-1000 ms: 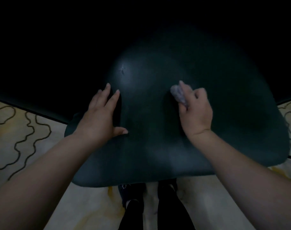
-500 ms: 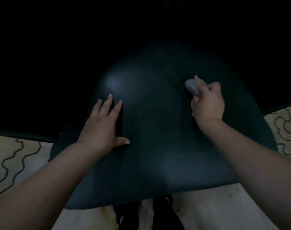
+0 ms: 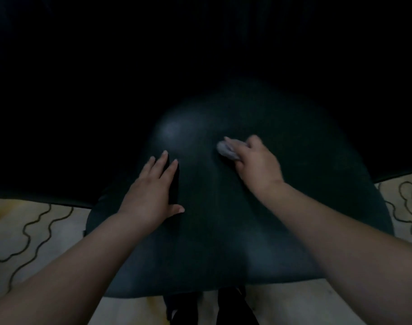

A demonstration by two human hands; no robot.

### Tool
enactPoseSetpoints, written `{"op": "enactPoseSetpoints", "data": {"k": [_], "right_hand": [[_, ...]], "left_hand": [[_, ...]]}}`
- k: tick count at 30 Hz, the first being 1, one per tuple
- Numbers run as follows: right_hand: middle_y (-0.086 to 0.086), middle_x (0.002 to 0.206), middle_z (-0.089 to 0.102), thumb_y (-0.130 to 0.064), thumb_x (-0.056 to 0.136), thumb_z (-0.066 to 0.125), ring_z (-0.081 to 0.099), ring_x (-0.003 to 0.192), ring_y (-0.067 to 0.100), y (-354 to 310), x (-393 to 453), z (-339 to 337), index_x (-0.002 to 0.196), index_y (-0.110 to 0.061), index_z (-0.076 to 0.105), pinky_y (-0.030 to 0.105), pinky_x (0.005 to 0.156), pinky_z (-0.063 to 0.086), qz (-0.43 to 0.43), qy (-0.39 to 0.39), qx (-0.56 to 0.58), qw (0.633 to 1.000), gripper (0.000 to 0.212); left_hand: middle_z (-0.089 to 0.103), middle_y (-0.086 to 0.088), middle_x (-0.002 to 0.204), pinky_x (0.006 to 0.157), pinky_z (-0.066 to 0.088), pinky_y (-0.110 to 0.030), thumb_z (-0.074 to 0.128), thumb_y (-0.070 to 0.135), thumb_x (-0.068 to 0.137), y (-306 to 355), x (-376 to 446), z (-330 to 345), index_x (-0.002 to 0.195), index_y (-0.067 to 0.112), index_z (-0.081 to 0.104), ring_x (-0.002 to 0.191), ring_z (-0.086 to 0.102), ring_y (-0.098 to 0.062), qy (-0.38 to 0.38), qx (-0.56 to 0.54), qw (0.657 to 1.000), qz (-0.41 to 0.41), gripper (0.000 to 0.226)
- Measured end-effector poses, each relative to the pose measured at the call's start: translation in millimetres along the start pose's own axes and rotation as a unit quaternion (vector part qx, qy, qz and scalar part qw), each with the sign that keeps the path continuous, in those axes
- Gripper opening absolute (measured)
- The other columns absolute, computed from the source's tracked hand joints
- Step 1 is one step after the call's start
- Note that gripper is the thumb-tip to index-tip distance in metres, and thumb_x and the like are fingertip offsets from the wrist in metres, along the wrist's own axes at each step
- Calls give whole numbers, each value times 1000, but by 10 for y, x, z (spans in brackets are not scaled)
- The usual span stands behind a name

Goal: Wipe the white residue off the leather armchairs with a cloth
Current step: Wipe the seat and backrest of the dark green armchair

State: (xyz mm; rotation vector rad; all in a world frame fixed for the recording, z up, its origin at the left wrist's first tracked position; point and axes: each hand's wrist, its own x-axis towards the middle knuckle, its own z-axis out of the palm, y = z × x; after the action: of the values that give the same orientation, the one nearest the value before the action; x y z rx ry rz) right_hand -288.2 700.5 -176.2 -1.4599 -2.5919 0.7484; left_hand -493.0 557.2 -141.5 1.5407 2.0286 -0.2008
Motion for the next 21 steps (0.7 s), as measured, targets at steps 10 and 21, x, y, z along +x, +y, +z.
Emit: {"op": "enactPoseSetpoints", "data": {"k": [10,21], "right_hand": [[-2,110,40,-34,96,51,48,81,9,-442,-479,-1177,138,-33,47,21,77,36,240,79,181,950,42],[1,116,52,-35,94,55,53,92,10,-1582,-654,-2166,134,-26,52,20,80,37,225,106,313,917,42]], "left_hand": [[32,-2,151,108,35,-39,57,43,91,247,-784,-1067,152,20,22,134,31,-25,29,-1,999,-34,74],[41,-2,142,107,34,-39,62,41,89,151,-1683,-2330,147,21,34,128,35,-24,149,-47,986,-51,67]]}}
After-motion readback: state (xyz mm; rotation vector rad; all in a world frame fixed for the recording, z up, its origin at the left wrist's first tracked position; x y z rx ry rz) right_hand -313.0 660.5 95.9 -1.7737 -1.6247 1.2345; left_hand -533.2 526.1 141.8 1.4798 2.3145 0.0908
